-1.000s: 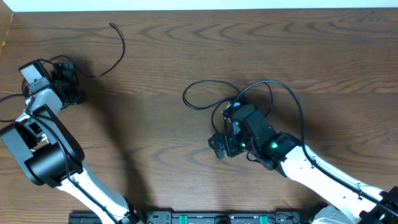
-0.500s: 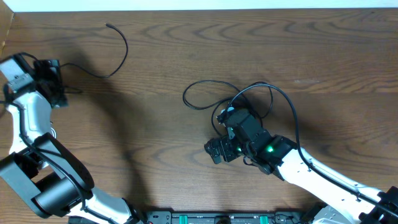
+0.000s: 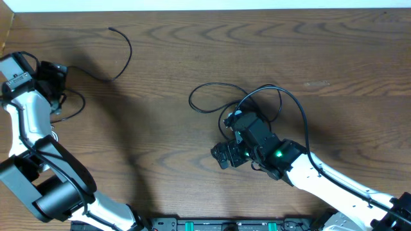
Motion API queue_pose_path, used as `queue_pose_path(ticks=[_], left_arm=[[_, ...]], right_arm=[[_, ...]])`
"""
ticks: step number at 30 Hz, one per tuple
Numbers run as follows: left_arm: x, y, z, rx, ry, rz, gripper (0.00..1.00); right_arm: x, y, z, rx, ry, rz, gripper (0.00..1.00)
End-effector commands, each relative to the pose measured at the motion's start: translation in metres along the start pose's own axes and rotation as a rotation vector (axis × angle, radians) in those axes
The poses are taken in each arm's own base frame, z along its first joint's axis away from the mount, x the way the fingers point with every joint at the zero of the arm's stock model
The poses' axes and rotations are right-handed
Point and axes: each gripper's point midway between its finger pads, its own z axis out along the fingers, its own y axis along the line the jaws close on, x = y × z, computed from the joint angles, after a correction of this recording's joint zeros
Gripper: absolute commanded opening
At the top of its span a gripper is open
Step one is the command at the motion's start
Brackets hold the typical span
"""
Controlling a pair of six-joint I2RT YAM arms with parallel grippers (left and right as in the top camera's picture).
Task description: Untangle cables
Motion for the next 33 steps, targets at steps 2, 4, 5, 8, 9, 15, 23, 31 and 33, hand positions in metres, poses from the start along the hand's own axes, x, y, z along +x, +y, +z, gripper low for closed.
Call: queue_pose_path(ticks=[2,4,5,8,9,15,23,31,33], left_arm=[[0.026,0.04,0.002,-0.189,0.078,-0.154,0.96],[0.031,0.064,0.0,-0.297,0.062,-0.219,0.96],[0.033,0.07,0.001,-0.319,0.065,-0.227,0.96],[0.039,0.077,0.004,-0.34,0.08,-0.23,0.96],[0.04,0.079,0.005,-0.344,0.081,-0.23,0.96],[0.031,0.094,0.029,-0.397,0.024,-0.238,0.96],[-0.004,0.064,0.068,-0.223,-0.093,-0.182,0.96],[0.007,-0.075,0.051,0.469,0.101,0.071,0.96],[0.028,-0.073,0.046,0.483,0.211,0.057,0.96]], right_arm=[[-0.003,0.002,-0.001,0.004,-0.008,0.0,0.99],[-0.004,0.002,-0.001,0.003,-0.012,-0.001,0.99],[-0.005,0.003,-0.001,0.002,-0.014,-0.002,0.99],[-0.005,0.002,-0.001,0.002,-0.013,-0.002,0.99],[-0.005,0.002,-0.001,0.003,-0.013,-0.002,0.99],[-0.005,0.002,-0.001,0.003,-0.015,-0.002,0.99],[-0.005,0.002,-0.001,0.006,-0.015,-0.002,0.99],[-0.012,0.004,-0.001,-0.003,-0.045,-0.006,0.99],[-0.013,0.005,-0.001,-0.004,-0.047,-0.007,0.99]])
